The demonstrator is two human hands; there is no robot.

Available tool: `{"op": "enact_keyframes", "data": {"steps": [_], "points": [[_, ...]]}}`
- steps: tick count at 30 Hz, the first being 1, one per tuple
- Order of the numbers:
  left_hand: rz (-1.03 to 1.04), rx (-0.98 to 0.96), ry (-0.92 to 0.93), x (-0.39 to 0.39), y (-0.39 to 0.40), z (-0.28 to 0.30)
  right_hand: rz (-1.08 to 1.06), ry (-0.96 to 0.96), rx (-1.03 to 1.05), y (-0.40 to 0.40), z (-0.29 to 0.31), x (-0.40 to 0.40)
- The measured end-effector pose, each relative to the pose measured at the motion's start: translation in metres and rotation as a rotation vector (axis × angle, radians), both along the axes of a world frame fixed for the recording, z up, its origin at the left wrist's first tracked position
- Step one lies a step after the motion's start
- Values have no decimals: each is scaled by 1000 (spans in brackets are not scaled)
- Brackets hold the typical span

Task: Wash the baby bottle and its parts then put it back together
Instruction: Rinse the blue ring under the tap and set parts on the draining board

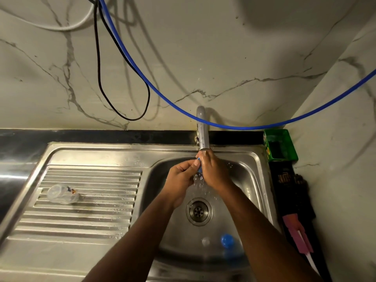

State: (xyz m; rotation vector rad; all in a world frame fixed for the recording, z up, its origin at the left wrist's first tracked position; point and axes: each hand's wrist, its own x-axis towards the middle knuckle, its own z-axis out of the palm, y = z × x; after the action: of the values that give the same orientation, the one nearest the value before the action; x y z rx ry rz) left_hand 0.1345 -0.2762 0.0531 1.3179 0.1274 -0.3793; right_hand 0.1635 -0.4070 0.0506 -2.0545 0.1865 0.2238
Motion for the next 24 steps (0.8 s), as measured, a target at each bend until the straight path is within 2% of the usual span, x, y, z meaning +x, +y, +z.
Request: {"op": "enact_keyframes", "data": {"steps": [3,5,7,10,11,12,13,15,16,18,24], "points": [[45,-77,-8,-1,-3,-1,-322,359,462,7,10,2],[37,-82,-24,-3,-3,-4,-318,460,485,8,12,4],[26,-23,-24,-3,-3,-6,-221,314,398,8,11,3],[31,38,20,-3,-3,-1,-9,2,-55,-3,-1,2],[31,43,16,-1,-2,1,26,-49,-128,-3,-6,1],[32,37,0,1,-2,2,7,-50,-81,-2,-7,-1],[31,14,-17,2,-1,2,-76,1,78,2,-6,-2],[44,-61,-22,3,-1,0,-292,214,425,9,0,2],[45,-80,-25,2,-1,-1,-341,321,508,10,6,3],[59,-55,-39,-1,-2,-2,-278,363,472,8,12,3],[112,37,-48,-1,-9,1,-225,36,220,8,8,-1]]}}
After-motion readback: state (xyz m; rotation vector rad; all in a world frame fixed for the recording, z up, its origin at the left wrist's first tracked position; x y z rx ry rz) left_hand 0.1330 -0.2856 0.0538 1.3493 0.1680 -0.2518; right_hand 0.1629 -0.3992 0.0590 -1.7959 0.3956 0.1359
